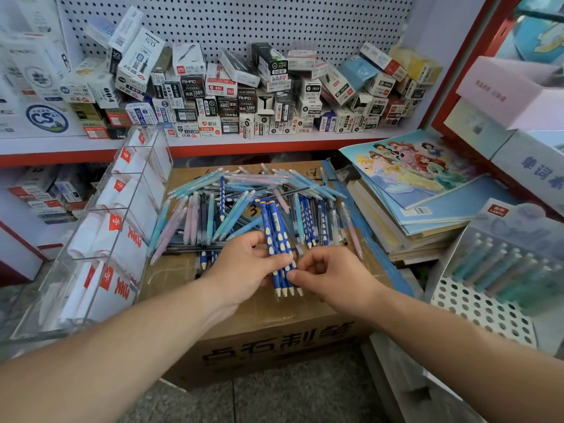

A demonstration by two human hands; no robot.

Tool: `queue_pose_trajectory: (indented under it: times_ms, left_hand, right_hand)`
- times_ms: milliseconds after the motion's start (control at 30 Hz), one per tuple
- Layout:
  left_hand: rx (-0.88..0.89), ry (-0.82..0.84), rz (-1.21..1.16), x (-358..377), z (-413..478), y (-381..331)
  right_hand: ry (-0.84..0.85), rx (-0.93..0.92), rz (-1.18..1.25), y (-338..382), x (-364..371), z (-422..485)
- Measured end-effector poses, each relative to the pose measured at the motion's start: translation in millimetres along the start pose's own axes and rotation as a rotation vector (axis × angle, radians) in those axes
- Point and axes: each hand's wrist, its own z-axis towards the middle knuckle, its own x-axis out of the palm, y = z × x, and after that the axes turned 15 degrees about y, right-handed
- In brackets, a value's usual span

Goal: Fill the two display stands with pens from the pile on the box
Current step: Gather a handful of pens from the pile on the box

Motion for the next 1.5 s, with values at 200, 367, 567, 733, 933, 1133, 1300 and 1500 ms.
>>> queue_pose_trajectory:
  times_ms: [200, 367, 567, 733, 933, 1133, 1300, 1500]
  left_hand:
    - [-0.002, -0.026, 0.021, -4.1, -2.6, -1.3]
    - [0.005, -0.075, 0.054, -7.2, 0.9, 2.1]
    - [0.014, -0.095, 0.083, -11.2, 1.3, 0.5]
    - [-0.021, -0.074, 0.115, -14.2, -4.0, -0.6]
    - [-0.044, -0.08, 0.129, -17.4, -7.3, -1.4]
    - [-0.054, -0.084, 0.122, -21.2, -10.9, -0.2]
    - [-0.049, -0.079, 0.122, -22.8, -11.0, -0.6]
    - [-0.049, -0.076, 0.126, -21.5, -11.3, -3.1]
  right_hand:
    - [-0.006, -0.015, -0.034, -1.2, 5.6, 6.5]
    - [0.026, -0.026, -0.135, -1.0, 12.0, 10.9]
    - [-0.139, 0.05, -0.332, -7.5, -26.0, 23.9]
    - [-0.173, 0.15, -0.594, -23.6, -41.4, 42.4]
    - [-0.205, 0.259, -0.698, -18.6, -31.5, 58.1]
    - [-0.264, 0.355, -0.719, -10.9, -23.3, 68.3]
    - [-0.249, 0.431, -0.671, -3.2, -23.8, 71.1]
    - [-0.205, 0.441, -0.273, 9.0, -37.0, 54.4]
